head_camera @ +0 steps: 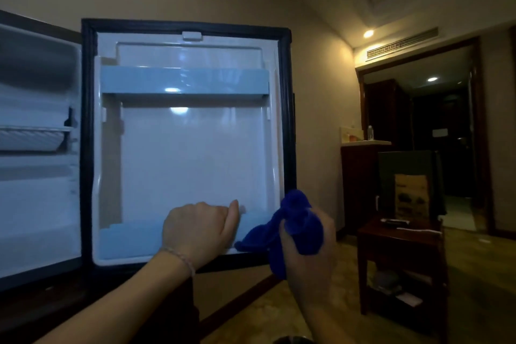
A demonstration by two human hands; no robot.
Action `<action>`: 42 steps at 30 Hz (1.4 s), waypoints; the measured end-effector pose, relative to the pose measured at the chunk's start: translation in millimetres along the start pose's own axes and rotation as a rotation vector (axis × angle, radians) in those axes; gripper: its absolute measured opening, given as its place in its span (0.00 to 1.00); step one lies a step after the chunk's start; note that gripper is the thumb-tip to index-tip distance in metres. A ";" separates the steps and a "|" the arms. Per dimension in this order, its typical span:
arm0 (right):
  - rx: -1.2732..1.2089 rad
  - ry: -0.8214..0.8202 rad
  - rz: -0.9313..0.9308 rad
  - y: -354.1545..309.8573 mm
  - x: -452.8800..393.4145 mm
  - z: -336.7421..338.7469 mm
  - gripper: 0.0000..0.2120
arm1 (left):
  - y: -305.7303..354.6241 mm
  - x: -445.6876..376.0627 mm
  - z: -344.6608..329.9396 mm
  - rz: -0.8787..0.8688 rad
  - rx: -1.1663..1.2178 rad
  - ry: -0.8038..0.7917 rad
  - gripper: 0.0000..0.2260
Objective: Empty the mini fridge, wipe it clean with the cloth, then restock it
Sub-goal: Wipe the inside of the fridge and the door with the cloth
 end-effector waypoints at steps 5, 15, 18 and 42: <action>0.027 0.031 0.050 4.9 13.9 8.6 0.21 | -1.5 2.8 7.1 0.040 0.012 0.069 0.27; 0.087 -0.195 0.136 -62.9 -132.3 -60.3 0.24 | 2.5 1.4 4.0 0.018 -0.006 0.038 0.26; 0.084 -0.119 0.295 -105.9 -198.5 -85.1 0.20 | 3.1 1.6 4.6 -0.003 -0.017 0.052 0.26; 0.069 -0.117 -0.011 15.3 -33.7 -11.0 0.19 | 14.9 -7.2 -10.3 0.015 -0.089 -0.043 0.26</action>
Point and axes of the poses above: each hand's wrist, its own x-axis away from the middle knuckle, its own z-axis out of the back of the hand, y = z × x, the point moved 9 cm from there along -x, towards the middle knuckle, and after that the axes turned 15 degrees about -x, right-handed, at the moved point
